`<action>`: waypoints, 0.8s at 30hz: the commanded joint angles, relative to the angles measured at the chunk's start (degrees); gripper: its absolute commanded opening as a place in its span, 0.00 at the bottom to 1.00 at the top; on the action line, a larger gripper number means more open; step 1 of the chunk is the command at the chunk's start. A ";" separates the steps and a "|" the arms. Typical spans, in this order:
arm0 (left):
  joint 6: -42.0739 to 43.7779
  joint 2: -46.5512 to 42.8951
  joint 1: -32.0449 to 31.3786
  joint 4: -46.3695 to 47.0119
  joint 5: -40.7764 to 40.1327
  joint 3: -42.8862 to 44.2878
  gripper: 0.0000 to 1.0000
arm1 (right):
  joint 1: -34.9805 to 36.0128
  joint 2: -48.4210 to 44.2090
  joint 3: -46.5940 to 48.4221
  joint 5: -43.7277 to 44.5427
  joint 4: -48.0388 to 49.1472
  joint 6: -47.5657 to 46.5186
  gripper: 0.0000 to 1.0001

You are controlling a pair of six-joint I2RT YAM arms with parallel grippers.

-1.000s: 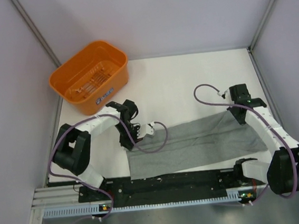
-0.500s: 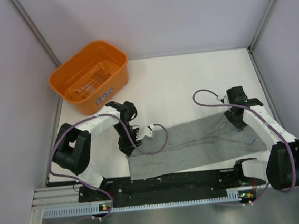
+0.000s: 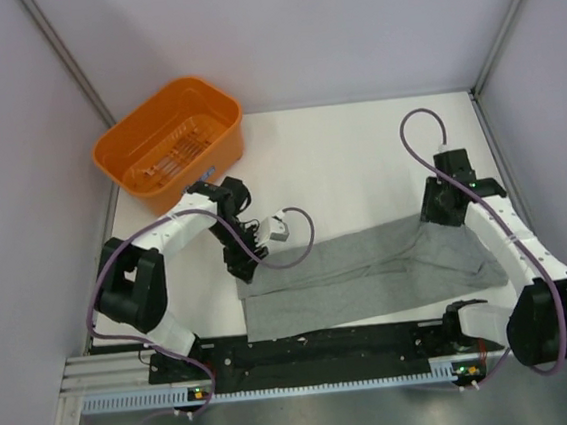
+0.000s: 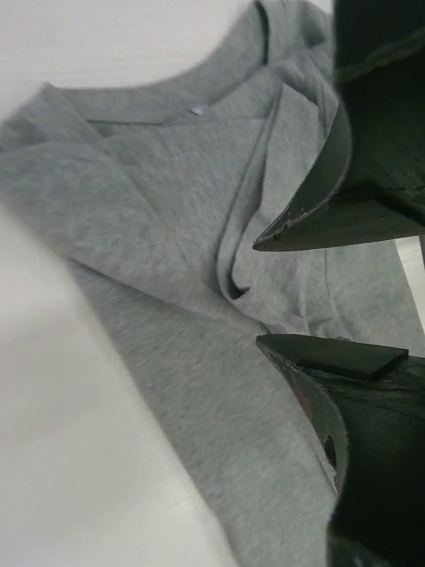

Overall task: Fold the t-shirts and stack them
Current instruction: Fold the other side of the tshirt into a rectangle

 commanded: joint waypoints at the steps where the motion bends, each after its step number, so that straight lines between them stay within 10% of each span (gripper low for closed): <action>1: -9.60 -1.06 1.39 8.98 -2.37 0.07 0.46 | 0.78 2.36 -5.39 -1.04 1.99 12.40 0.42; 12: -8.55 -0.18 1.48 9.43 -1.32 -1.43 0.46 | 0.61 10.35 -7.86 -0.33 7.36 13.20 0.38; 18: -8.38 -0.36 1.48 9.69 -1.50 -2.04 0.45 | 0.35 12.12 -8.12 0.20 7.54 13.19 0.02; 24: -9.52 -1.23 1.48 11.01 -2.55 -3.09 0.45 | 0.43 5.28 -10.92 -8.49 2.45 17.31 0.00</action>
